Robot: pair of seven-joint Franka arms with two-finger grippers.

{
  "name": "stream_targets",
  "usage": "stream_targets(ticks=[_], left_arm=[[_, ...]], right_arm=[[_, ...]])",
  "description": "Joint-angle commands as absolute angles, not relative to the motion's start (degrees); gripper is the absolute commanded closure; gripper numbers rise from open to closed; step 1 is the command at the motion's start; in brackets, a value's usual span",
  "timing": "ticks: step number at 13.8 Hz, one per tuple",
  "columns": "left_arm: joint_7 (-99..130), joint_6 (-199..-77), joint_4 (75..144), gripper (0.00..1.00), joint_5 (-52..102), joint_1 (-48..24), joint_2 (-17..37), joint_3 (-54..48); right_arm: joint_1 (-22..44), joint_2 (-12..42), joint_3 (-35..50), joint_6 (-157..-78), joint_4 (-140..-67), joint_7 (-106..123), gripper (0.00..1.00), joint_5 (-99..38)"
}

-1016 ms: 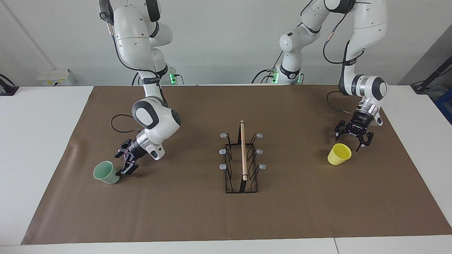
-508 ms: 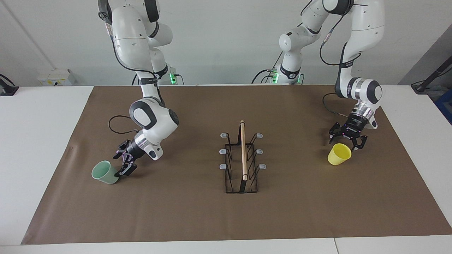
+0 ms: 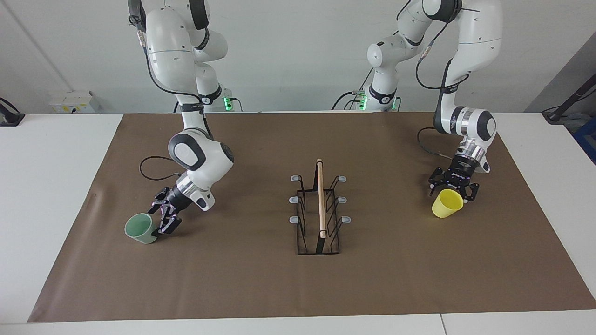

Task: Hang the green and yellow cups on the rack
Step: 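Grasp the green cup with the right gripper while the left gripper grasps the yellow cup, then lift the yellow cup with the left gripper while the right gripper lifts the green cup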

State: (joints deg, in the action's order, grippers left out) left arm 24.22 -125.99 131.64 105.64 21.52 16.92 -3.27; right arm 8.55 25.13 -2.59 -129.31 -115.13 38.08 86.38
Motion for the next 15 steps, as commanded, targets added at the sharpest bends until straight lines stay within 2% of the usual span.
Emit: stream_targets(ticks=[1,6,7,9,10,11,12,15], left_arm=[[23.2,-128.14,130.78,0.0,109.76,18.9,18.01,-2.9],[23.12,-129.64,130.08,0.01,111.88,16.89,18.46,-2.9],[22.85,-129.73,129.99,0.07,113.36,16.18,18.46,-2.9],[22.59,-130.25,129.64,0.24,114.61,15.73,18.54,-2.9],[22.59,-130.95,128.86,0.37,114.7,15.65,18.89,-2.9],[22.59,-131.48,128.41,0.84,114.78,15.47,19.16,-2.9],[22.24,-131.22,128.06,1.0,114.79,15.38,19.16,-2.9],[20.13,-133.4,124.99,1.0,111.82,15.38,18.64,-2.72]], right_arm=[[6.42,24.26,-2.2,-132.44,-116.37,34.81,0.0,90.87],[5.01,24.26,-2.11,-134.3,-116.02,34.01,0.0,93.43],[5.01,24.43,-2.11,-134.38,-115.93,34.01,0.0,93.95],[4.92,24.61,-2.2,-134.74,-115.93,34.01,0.0,95.18],[4.92,24.61,-2.2,-135.08,-115.93,34.01,0.0,95.36],[4.92,24.61,-2.2,-135.44,-115.93,34.01,0.0,95.45],[4.66,24.61,-2.2,-135.53,-115.93,34.01,0.0,95.71],[4.13,24.7,-2.2,-135.53,-116.02,33.66,0.0,96.94]])
